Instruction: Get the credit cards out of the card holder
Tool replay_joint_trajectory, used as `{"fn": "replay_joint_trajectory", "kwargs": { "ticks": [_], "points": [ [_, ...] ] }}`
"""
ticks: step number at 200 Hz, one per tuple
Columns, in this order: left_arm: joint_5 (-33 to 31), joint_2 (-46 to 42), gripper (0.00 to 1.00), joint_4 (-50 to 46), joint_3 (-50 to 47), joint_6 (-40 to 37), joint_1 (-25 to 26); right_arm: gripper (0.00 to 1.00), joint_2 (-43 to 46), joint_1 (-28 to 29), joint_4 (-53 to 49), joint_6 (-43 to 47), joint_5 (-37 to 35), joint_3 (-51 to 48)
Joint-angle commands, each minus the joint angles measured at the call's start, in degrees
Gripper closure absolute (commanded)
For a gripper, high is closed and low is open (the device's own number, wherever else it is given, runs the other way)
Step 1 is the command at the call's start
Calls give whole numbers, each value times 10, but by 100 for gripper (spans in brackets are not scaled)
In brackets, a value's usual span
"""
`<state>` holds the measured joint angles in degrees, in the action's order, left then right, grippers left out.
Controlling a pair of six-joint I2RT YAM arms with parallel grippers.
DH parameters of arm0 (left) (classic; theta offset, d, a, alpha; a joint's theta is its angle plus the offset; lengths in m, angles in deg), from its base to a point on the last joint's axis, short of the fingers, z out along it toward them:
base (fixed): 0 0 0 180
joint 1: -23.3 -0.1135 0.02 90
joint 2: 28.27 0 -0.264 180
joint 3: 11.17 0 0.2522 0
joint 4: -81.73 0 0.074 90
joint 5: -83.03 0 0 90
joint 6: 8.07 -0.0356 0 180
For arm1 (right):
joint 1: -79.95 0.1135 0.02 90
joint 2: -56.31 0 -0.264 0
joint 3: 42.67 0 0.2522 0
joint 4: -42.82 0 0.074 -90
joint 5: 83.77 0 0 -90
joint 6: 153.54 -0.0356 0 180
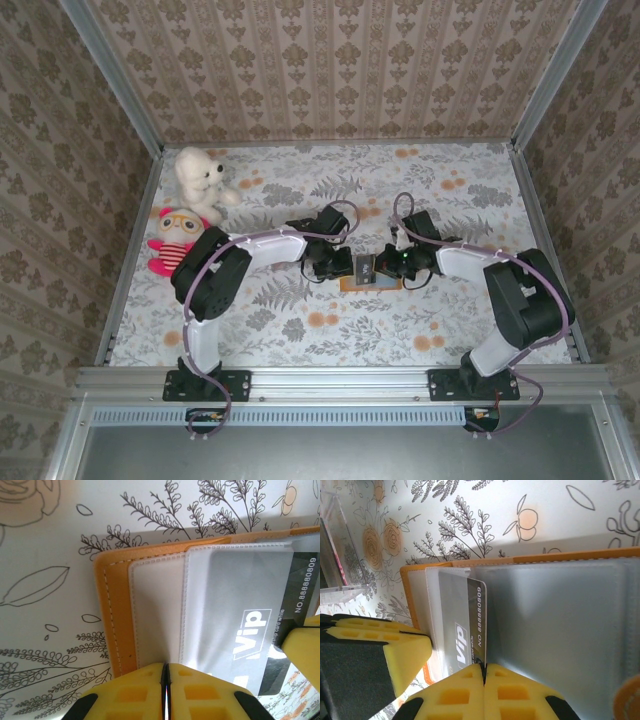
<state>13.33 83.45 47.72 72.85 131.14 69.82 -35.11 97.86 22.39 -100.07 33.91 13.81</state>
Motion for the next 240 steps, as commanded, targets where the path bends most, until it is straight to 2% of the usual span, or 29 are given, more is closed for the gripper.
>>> {"fn": "replay_joint_trajectory", "kwargs": {
  "ticks": [1,69,109,145,184,205,219,240],
  "points": [
    [-17,10,88,-32,-9,-12,3,95,14,-8,-35,17,-16,-12],
    [-12,5,88,-29,-9,-17,2,99,40,-22,-51,25,-30,-18],
    [2,-5,87,-29,-4,-21,-1,100,113,-46,-56,27,-33,-39],
    [14,-39,81,-77,45,-53,-1,100,196,-67,-47,19,10,-49],
    [43,-106,67,-77,73,-63,-13,100,270,-77,16,-12,73,-67],
    [72,-154,48,-49,55,-57,-31,100,277,-78,73,-42,129,-73],
    [108,-182,36,-4,28,-55,-51,100,267,-79,147,-78,176,-81],
    [158,-209,27,53,-14,-42,-86,100,237,-78,246,-136,229,-85]
  ]
}}
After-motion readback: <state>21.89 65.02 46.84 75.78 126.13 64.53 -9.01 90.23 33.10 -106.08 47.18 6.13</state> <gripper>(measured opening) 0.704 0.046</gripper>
